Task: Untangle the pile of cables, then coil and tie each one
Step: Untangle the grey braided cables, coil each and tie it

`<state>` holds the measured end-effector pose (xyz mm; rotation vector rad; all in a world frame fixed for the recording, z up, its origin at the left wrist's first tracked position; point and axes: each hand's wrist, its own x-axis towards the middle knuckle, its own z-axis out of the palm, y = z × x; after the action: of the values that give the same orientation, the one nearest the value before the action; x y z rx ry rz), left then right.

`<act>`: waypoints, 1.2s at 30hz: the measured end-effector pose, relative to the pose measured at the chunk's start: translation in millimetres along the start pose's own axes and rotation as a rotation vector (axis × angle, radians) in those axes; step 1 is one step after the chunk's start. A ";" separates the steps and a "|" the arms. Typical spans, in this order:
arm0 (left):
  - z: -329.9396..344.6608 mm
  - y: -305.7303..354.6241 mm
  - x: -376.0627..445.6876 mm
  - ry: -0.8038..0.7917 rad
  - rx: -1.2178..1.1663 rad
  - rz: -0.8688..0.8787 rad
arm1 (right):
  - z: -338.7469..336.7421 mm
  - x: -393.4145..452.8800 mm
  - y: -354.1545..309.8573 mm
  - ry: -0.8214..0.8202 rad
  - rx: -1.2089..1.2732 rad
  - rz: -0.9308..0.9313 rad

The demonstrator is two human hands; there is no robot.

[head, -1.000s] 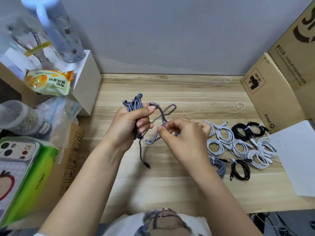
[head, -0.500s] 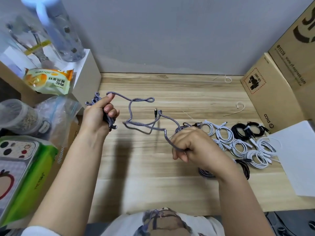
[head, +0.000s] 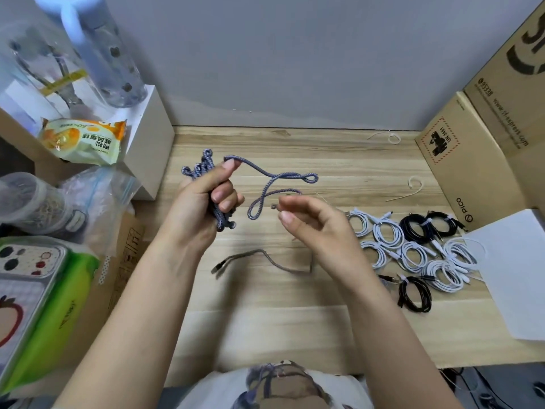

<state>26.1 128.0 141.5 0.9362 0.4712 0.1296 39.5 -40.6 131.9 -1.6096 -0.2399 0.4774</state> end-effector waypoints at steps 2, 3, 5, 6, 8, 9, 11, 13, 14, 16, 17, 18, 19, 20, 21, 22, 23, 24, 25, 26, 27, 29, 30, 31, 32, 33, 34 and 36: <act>6.5 -2.7 -6.2 -0.044 0.028 0.007 | 14.2 1.8 -2.5 -0.057 0.139 0.049; 7.9 -3.2 -8.1 -0.063 0.047 0.015 | 18.1 1.3 -3.5 -0.104 0.177 0.067; 5.7 -3.0 -10.0 -0.078 0.094 0.045 | 19.4 -1.2 -4.0 -0.155 0.198 0.063; 2.9 -3.0 -9.6 -0.072 0.114 0.064 | 18.4 -3.1 -4.7 -0.156 0.195 0.046; -1.3 -2.4 -9.6 -0.038 0.160 0.107 | 16.4 -6.8 -7.7 -0.130 0.201 0.023; -3.5 -2.5 -9.1 -0.008 0.186 0.121 | 15.0 -8.3 -10.0 -0.109 0.201 0.022; -6.7 -2.1 -9.5 0.046 0.257 0.145 | 11.6 -10.6 -14.1 -0.069 0.166 -0.009; -9.0 0.1 -10.9 0.021 0.364 0.163 | 5.7 -12.3 -18.1 -0.009 0.108 -0.077; -9.8 2.0 -12.7 -0.012 0.412 0.148 | 2.1 -12.9 -20.6 0.032 0.093 -0.104; -11.9 7.2 -15.9 -0.114 0.461 0.117 | -6.7 -12.3 -25.5 0.128 0.105 -0.115; -12.7 9.8 -17.7 -0.170 0.478 0.109 | -11.5 -10.9 -26.5 0.174 0.111 -0.108; -13.2 12.6 -19.5 -0.224 0.496 0.107 | -15.8 -8.9 -26.9 0.211 0.107 -0.102; -12.5 15.0 -21.2 -0.275 0.518 0.110 | -19.8 -6.2 -25.7 0.244 0.085 -0.101; -12.0 17.2 -23.0 -0.320 0.544 0.111 | -22.9 -3.7 -23.6 0.273 0.047 -0.112; -11.5 19.4 -24.6 -0.364 0.576 0.106 | -24.8 -1.7 -21.6 0.298 -0.002 -0.131; -10.9 22.1 -26.6 -0.409 0.609 0.096 | -25.8 0.4 -19.3 0.312 -0.051 -0.157; -10.3 24.7 -28.9 -0.458 0.644 0.083 | -25.8 2.2 -16.8 0.322 -0.098 -0.181; -8.9 27.0 -31.4 -0.515 0.670 0.070 | -25.4 4.0 -14.3 0.328 -0.141 -0.204; -7.4 28.7 -33.4 -0.572 0.676 0.055 | -23.4 5.8 -13.2 0.323 -0.177 -0.220; -5.8 29.6 -35.1 -0.622 0.657 0.039 | -19.9 8.1 -11.2 0.297 -0.207 -0.228; -4.0 30.1 -36.2 -0.659 0.626 0.028 | -15.1 10.0 -9.0 0.241 -0.237 -0.224; -1.3 29.6 -35.9 -0.705 0.551 0.026 | -1.8 11.1 -2.8 0.044 -0.264 -0.199; -0.4 29.3 -34.9 -0.727 0.521 0.041 | 5.5 9.9 0.4 -0.070 -0.244 -0.190; -0.2 28.7 -33.7 -0.746 0.494 0.058 | 12.1 7.6 2.2 -0.173 -0.201 -0.179; -0.3 28.0 -32.5 -0.750 0.471 0.071 | 16.7 5.0 3.0 -0.251 -0.137 -0.165; -1.1 27.5 -31.1 -0.725 0.456 0.081 | 18.8 2.1 1.2 -0.314 -0.067 -0.146; -2.4 26.2 -29.2 -0.665 0.448 0.094 | 18.5 -0.7 -0.7 -0.369 -0.005 -0.131; -6.1 21.1 -24.1 -0.480 0.457 0.127 | 17.4 -6.8 -7.8 -0.481 0.079 -0.140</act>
<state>3.9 137.6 163.3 1.3997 -0.0121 -0.0942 26.8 -27.2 140.1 -1.3721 -0.6817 0.7518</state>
